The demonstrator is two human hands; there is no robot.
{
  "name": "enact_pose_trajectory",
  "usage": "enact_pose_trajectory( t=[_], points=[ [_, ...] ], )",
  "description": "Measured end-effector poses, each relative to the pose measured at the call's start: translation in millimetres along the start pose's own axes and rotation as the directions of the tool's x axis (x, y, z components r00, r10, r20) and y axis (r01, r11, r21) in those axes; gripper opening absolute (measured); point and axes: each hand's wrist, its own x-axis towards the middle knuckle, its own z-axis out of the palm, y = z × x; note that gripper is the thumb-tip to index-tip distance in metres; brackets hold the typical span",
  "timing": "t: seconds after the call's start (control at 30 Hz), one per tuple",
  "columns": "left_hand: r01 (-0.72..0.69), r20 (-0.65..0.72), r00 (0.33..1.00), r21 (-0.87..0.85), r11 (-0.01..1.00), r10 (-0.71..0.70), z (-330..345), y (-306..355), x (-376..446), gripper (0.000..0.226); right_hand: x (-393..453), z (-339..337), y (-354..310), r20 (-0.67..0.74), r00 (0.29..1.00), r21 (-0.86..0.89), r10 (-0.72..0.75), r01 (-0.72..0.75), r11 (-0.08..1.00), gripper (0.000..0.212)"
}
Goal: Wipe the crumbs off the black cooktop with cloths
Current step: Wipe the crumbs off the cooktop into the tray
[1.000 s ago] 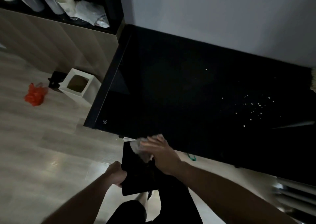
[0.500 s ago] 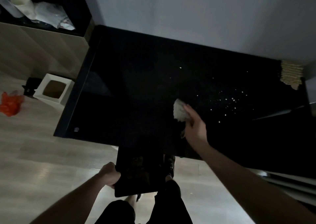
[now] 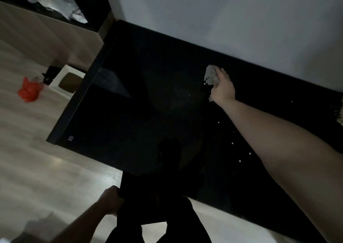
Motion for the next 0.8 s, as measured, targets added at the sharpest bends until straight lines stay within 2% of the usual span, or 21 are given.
enact_pose_trajectory(
  t=[0.1,0.17,0.3,0.4,0.5,0.6,0.7,0.8],
  points=[
    [0.002,-0.002,1.0,0.011,1.0,-0.002,8.5,9.4,-0.4,0.025,24.6,15.3,1.7,0.096,0.993,-0.245,0.066,-0.041,0.969,0.071],
    [0.01,0.001,1.0,-0.002,1.0,-0.01,13.3,15.6,-1.4,0.021,19.1,28.8,-0.7,0.101,0.993,-0.315,0.054,-0.019,0.949,0.07],
    [0.013,0.013,1.0,-0.027,1.0,-0.013,22.2,22.8,-4.1,0.02,-25.1,48.9,-4.9,0.159,0.965,-0.324,-0.208,0.25,0.912,0.071],
    [-0.021,0.02,1.0,-0.023,1.0,0.021,27.0,23.0,-5.6,0.022,-77.4,62.8,0.8,0.253,0.899,-0.243,-0.358,0.417,0.876,0.072],
    [-0.046,0.023,0.999,-0.034,0.998,0.046,30.9,25.7,-11.0,0.023,-143.5,71.9,12.6,0.276,0.846,-0.129,-0.455,0.502,0.855,0.075],
    [-0.064,0.021,0.998,-0.055,0.996,0.065,34.3,29.6,-19.5,0.018,-218.8,81.2,25.0,0.279,0.83,-0.019,-0.483,0.507,0.861,0.076],
    [-0.071,0.034,0.997,-0.072,0.995,0.073,36.5,30.3,-24.9,0.016,-300.8,93.1,39.1,0.326,0.827,0.128,-0.457,0.441,0.888,0.073],
    [-0.084,0.046,0.995,-0.036,0.996,0.085,39.8,25.3,-25.0,0.012,-373.5,103.6,40.6,0.344,0.838,0.154,-0.424,0.395,0.906,0.065]
  ],
)
